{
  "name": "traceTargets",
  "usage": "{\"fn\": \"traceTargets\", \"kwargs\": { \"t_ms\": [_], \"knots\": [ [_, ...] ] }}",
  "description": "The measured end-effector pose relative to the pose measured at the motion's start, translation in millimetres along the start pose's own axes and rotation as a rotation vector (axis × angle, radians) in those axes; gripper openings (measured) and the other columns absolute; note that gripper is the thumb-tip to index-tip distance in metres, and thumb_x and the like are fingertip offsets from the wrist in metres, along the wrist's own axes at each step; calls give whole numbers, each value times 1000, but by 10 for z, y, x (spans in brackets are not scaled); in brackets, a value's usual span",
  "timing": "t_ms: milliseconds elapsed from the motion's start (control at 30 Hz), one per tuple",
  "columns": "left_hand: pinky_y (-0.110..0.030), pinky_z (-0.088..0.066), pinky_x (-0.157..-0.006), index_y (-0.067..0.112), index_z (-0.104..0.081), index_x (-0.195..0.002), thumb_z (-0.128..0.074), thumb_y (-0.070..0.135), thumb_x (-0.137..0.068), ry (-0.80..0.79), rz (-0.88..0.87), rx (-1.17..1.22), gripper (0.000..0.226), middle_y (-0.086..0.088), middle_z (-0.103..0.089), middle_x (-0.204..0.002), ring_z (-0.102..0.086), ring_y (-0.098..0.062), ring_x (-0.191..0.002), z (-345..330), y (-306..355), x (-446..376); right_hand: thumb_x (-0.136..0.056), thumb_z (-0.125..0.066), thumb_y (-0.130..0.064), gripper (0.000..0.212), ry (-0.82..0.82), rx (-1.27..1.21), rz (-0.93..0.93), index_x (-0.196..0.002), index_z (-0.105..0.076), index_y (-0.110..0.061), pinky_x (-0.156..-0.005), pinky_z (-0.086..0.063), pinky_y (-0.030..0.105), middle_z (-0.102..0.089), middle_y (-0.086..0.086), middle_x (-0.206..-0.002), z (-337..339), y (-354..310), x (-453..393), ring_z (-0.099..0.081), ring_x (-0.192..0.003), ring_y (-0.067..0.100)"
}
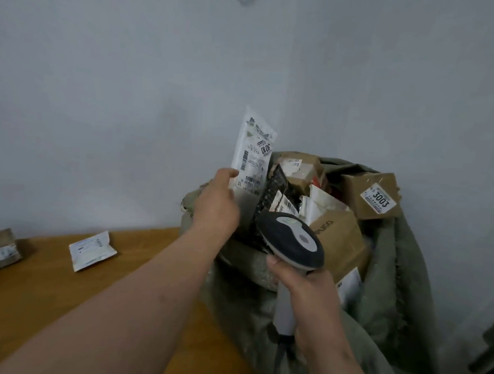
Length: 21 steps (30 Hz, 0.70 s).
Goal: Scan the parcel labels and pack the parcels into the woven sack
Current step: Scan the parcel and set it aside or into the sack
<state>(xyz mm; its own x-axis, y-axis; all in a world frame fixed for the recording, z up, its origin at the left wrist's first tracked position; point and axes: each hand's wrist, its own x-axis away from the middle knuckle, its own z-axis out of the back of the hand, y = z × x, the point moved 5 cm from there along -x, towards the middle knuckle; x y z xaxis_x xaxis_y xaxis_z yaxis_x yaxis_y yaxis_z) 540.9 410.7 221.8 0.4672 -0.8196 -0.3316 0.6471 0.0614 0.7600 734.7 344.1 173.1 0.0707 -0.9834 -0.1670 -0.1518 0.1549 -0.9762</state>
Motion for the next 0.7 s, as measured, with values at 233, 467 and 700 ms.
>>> {"fn": "traceTargets", "kwargs": {
  "t_ms": [233, 467, 700],
  "knots": [
    [-47, -31, -113, 42, -53, -138, -45, 17, -97, -353, -115, -396, 49, -2, -53, -143, -45, -26, -134, -213, 116, -20, -79, -82, -18, 50, -70, -21, -34, -78, -69, -66, -80, -51, 29, -73, -29, -91, -44, -20, -171, -67, -87, -7],
    [-46, -34, -106, 39, -57, -130, -52, 26, -99, 192, 3, -24, 34, 5, -54, -129, -57, -17, -113, 687, -335, 49, -80, -83, -19, 34, -209, -6, -43, -89, -74, -51, -74, -49, 21, -74, -26, -98, -593, -72, -32, -67, -89, -7],
    [-31, -45, -83, 22, -58, -132, -54, 20, -100, 126, 247, 276, 32, -2, -59, -121, -56, -11, -97, 1436, -1763, 395, -80, -83, -28, 27, -367, 106, -180, -98, -71, -45, -71, -49, 18, -73, -25, -97, -1856, 228, 451, -66, -90, -5]
  ]
}}
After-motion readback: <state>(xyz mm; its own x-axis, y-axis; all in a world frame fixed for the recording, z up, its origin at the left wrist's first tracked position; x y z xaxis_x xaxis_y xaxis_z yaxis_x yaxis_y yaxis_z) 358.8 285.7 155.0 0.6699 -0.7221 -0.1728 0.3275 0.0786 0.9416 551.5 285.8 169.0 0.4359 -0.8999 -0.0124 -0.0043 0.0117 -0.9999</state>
